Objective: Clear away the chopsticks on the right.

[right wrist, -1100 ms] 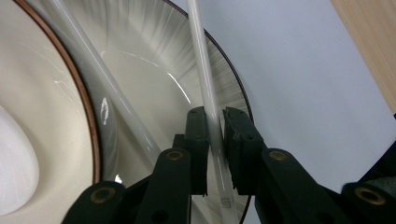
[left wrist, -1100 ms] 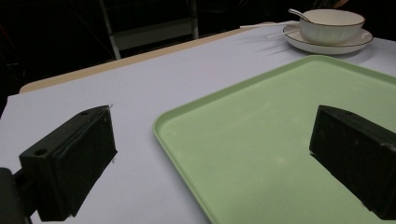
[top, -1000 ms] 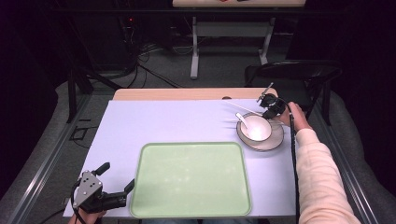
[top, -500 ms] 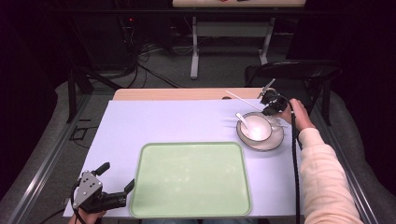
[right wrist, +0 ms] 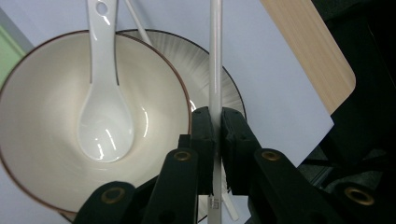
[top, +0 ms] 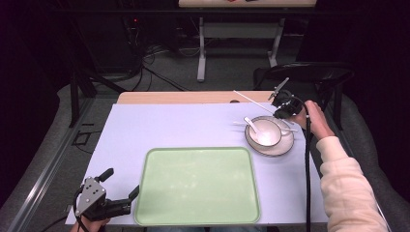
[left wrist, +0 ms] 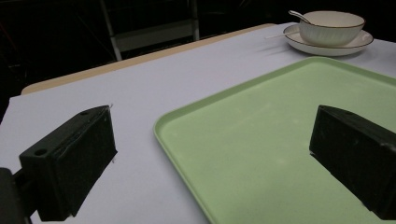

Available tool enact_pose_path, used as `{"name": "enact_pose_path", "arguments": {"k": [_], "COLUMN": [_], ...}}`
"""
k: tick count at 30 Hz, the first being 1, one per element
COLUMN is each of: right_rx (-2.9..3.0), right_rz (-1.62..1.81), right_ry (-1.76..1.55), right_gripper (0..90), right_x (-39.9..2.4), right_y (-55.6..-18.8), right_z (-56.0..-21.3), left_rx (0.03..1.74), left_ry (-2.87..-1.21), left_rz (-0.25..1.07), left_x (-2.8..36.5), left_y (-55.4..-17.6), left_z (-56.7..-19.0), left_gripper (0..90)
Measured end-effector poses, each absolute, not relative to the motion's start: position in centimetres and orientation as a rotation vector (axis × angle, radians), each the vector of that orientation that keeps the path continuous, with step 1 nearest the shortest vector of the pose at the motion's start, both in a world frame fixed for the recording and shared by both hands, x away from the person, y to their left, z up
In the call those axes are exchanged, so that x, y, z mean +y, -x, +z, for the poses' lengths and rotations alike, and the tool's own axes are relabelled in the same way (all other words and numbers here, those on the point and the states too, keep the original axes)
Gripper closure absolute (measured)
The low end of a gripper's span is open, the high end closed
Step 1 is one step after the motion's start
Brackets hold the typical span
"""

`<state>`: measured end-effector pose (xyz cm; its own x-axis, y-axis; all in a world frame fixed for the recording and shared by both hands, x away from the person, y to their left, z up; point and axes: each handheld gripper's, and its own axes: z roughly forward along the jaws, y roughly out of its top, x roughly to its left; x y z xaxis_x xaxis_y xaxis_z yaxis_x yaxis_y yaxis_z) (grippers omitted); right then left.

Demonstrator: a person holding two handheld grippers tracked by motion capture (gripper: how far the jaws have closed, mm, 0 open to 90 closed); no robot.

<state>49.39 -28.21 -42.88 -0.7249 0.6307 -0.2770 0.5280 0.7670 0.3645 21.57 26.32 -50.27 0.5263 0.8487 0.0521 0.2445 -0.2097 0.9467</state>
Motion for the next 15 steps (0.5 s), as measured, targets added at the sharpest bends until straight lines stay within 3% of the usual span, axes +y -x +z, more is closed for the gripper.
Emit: {"name": "enact_pose_path", "arguments": {"k": [15], "right_rx": [2.544], "right_rz": [0.385], "right_ry": [-0.98], "right_gripper": [84.1], "right_x": [-26.1], "right_y": [-44.6], "right_z": [-41.1], "left_rx": [0.923], "left_ry": [-1.735], "left_rz": [0.73], "left_x": [26.3], "left_y": [-21.5], "left_z": [-50.2], "left_gripper": [0.1]}}
